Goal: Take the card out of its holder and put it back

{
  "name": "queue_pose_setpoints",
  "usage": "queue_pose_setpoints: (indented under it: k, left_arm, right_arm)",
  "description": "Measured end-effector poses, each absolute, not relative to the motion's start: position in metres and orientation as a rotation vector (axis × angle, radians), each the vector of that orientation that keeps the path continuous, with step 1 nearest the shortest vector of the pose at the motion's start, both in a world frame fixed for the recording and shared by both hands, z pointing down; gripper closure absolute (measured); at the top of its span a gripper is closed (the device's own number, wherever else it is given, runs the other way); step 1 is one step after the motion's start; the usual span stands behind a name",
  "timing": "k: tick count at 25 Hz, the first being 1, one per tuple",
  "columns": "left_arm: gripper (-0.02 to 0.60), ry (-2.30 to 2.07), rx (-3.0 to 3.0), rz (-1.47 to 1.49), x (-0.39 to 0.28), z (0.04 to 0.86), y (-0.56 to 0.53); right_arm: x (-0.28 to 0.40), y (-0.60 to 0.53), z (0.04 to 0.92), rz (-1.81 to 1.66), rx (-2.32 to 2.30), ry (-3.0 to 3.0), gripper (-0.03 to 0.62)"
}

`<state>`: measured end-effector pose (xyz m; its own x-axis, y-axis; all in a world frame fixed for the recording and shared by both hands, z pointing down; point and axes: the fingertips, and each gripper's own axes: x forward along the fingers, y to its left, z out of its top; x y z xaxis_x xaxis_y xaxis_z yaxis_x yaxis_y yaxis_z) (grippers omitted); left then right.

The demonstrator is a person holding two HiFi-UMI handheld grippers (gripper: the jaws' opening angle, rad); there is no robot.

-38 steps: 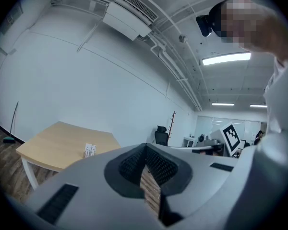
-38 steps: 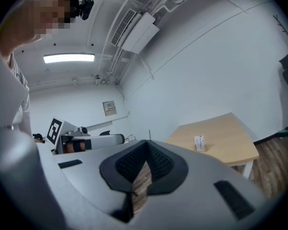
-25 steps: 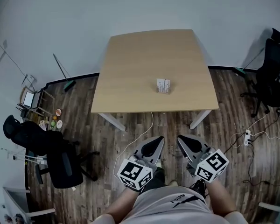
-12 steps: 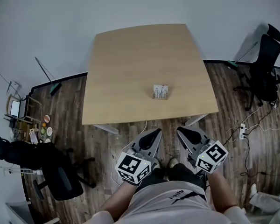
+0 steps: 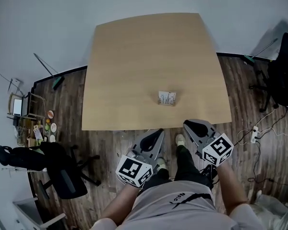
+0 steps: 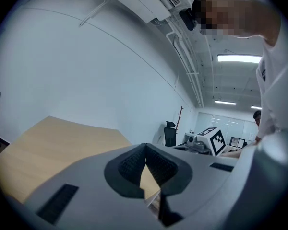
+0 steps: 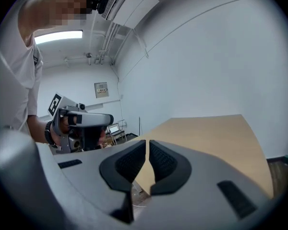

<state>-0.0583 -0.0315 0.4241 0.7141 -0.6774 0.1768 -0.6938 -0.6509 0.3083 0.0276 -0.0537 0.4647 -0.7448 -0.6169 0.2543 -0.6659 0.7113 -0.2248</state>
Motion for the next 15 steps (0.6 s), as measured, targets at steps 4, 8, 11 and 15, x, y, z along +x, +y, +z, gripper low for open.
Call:
queue_pose_setpoints:
  k: [4,8,11,15]
  left_arm:
    - [0.569,-1.105,2.557,0.083,-0.046,0.434,-0.065]
    - [0.569,-1.153,2.521,0.098,-0.028,0.447,-0.094]
    - [0.569,-1.184,2.489,0.111,-0.020,0.462,-0.110]
    - [0.569,-1.227,2.432,0.129,-0.017,0.480,-0.125]
  right_arm:
    - [0.034,-0.094,0.494,0.449,0.934,-2.739,0.579]
    - [0.040,-0.122,0.528,0.447,0.806,-2.720,0.577]
    - [0.042,-0.139,0.557,0.469,0.735,-2.701,0.576]
    - [0.040,-0.157,0.596,0.518,0.672,-2.668,0.559]
